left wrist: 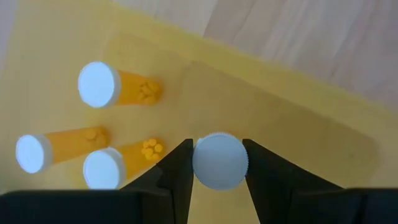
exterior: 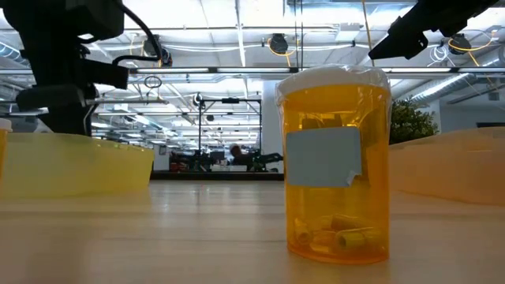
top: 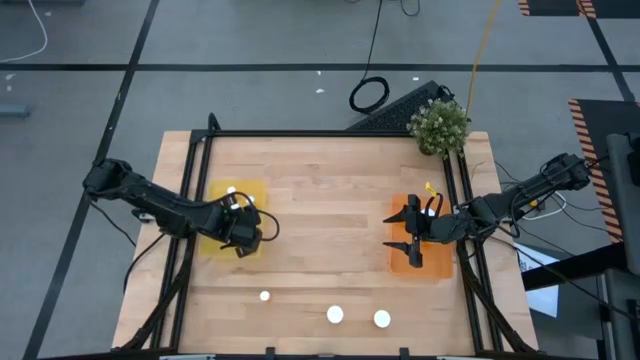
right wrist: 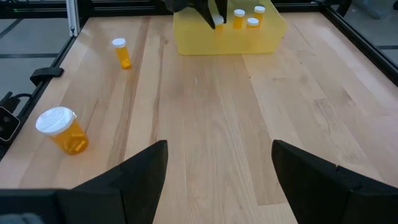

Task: Pick and place medicine bottles into bin by pill shape (circle, oval)
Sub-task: Put the small orange pill bottle into the yellow bin

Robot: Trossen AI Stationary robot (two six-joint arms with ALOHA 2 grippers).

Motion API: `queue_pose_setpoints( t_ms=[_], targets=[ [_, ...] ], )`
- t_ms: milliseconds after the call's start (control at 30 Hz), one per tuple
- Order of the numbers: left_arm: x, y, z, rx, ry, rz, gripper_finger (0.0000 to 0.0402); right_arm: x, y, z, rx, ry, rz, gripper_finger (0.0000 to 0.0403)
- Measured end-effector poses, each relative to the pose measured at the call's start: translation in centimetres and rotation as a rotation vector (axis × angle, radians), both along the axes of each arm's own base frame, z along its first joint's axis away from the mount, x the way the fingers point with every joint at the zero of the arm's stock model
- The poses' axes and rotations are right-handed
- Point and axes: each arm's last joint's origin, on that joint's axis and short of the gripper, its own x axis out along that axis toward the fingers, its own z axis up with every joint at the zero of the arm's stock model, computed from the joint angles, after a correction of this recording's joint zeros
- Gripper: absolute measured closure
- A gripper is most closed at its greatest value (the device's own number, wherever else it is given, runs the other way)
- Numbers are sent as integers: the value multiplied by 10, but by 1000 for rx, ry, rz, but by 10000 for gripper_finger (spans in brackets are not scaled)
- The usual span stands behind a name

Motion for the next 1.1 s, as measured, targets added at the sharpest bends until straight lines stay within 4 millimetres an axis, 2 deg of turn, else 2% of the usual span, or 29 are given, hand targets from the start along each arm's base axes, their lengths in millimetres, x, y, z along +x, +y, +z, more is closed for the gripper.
queue_pose_setpoints(
  t_ms=[167, 400, 533, 900, 1100],
  targets=[
    [1, 3, -2, -3, -7, 17, 257, 0, 0, 0, 0, 0, 0, 122],
    [1, 5, -2, -2, -9, 29, 187, 0, 0, 0, 0, 0, 0, 122],
    [2, 5, 0, 5, -7, 10, 162, 0, 0, 0, 0, 0, -1, 122],
    [10, 0, 19, 19, -39, -8, 156, 0, 0, 0, -1, 0, -1, 122],
    [15, -18, 44, -18, -94, -19, 156, 0, 0, 0, -1, -1, -1, 122]
  ],
)
